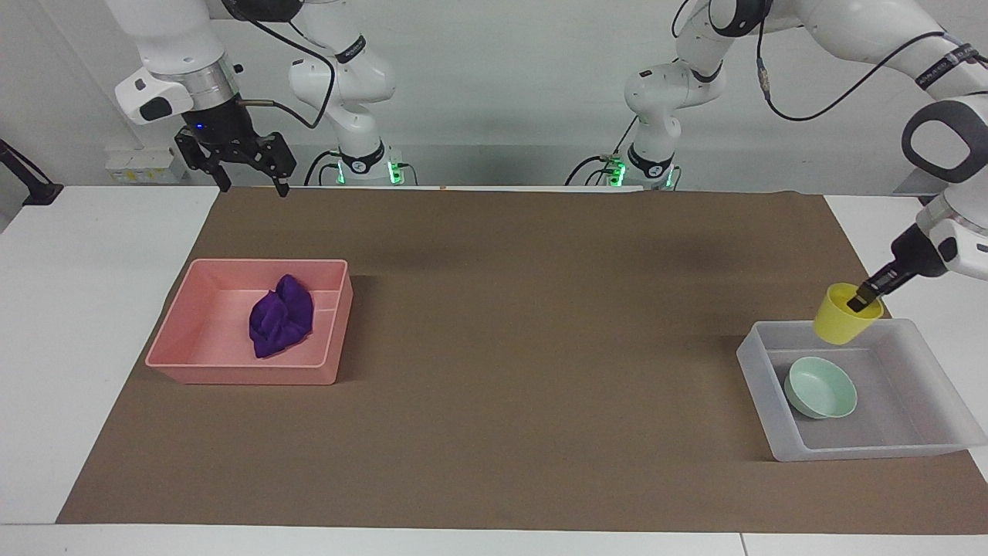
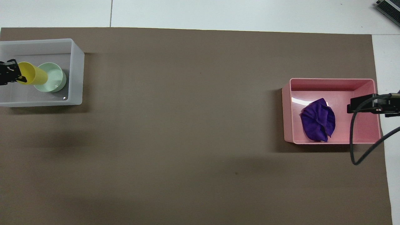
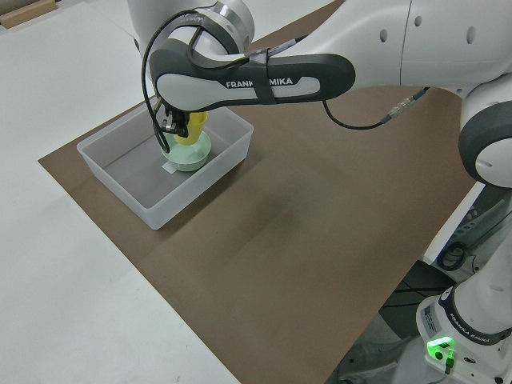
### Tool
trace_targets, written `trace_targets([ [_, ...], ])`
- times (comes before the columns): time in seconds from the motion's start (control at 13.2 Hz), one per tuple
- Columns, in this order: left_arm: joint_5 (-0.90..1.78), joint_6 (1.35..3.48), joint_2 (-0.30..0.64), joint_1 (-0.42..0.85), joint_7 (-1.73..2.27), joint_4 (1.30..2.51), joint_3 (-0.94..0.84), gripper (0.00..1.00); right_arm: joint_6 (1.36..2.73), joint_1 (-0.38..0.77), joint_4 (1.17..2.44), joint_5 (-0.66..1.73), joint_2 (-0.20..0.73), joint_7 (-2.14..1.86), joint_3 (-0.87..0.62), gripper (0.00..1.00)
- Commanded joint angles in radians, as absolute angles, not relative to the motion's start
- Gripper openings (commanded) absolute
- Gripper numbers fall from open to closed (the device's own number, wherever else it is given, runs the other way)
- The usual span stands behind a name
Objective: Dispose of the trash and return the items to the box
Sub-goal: 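Carry the yellow cup with the left gripper into the clear box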
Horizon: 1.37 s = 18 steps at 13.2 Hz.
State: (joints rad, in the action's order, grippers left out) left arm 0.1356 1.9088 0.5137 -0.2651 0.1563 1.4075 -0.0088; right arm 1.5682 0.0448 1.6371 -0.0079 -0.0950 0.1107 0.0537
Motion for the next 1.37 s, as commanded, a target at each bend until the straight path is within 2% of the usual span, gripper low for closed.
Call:
trace_targets([
  [0.0,0.129,1.927,0.560,-0.253,0.160,1.367,-0.006,0.00,1.597,0.032,1.674,0.002,-0.123,0.086,0.049,1.00],
  [0.08,0.130,1.927,0.564,-0.253,0.156,1.367,-0.008,0.00,1.595,0.032,1.675,0.002,-0.124,0.086,0.049,1.00],
  [0.15,0.130,1.927,0.569,-0.253,0.152,1.368,-0.008,0.08,1.595,0.032,1.675,0.002,-0.124,0.086,0.049,1.00],
  [0.23,0.130,1.927,0.571,-0.253,0.150,1.371,-0.008,0.57,1.595,0.032,1.675,0.002,-0.124,0.086,0.051,1.00],
  [0.3,0.130,1.928,0.574,-0.250,0.150,1.371,-0.008,1.00,1.595,0.032,1.675,0.002,-0.124,0.086,0.051,1.00],
  [0.68,0.129,1.916,0.545,-0.232,0.153,1.361,-0.003,1.00,1.597,0.032,1.681,0.002,-0.124,0.084,0.049,1.00],
  [0.91,0.054,1.821,0.419,-0.219,0.153,1.362,-0.017,1.00,1.594,0.031,1.681,0.002,-0.124,0.084,0.051,1.00],
  [1.29,-0.100,1.512,0.290,-0.032,0.164,1.361,-0.015,1.00,1.594,0.028,1.680,0.002,-0.124,0.084,0.051,1.00],
])
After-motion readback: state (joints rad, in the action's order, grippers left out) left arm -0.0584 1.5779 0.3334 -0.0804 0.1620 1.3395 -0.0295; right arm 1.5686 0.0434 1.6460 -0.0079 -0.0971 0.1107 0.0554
